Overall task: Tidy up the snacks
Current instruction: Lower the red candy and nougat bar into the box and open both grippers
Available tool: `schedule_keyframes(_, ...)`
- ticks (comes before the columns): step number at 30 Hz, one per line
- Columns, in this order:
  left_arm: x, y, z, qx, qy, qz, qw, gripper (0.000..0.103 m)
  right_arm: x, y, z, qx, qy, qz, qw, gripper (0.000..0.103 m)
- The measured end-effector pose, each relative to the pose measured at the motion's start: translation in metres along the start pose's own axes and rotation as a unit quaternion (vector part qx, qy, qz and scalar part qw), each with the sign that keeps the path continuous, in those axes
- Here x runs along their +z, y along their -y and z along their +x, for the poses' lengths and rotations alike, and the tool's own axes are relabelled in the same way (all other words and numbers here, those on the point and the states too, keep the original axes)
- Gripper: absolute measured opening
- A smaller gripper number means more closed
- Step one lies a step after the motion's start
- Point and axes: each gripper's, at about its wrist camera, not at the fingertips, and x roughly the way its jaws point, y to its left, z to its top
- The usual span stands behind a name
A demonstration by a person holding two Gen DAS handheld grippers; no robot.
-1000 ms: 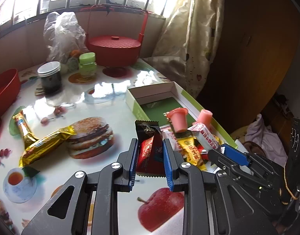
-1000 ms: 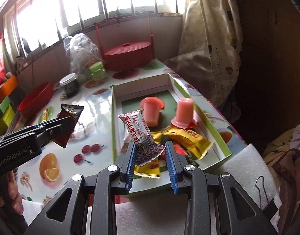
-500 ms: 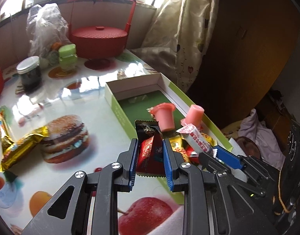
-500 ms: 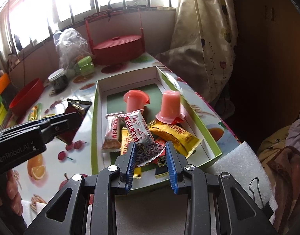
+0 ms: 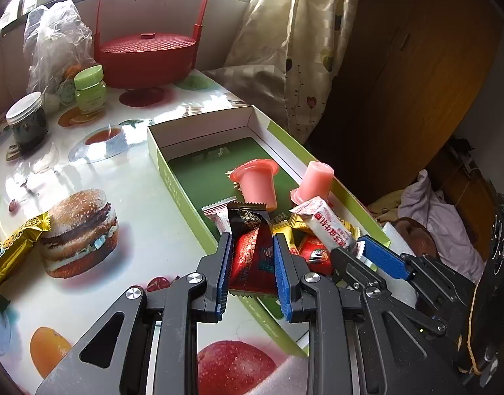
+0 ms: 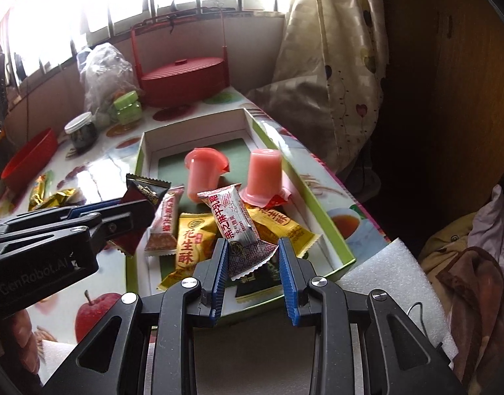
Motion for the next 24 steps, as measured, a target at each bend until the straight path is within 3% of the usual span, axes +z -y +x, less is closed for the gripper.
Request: schedule_keyframes(24, -0.001, 0.01, 0.015, -0.001, -0.024, 0.005, 0.9997, 0.026, -0.001, 0.003, 0.002, 0.011, 0.006, 0.014, 1.0, 0.03)
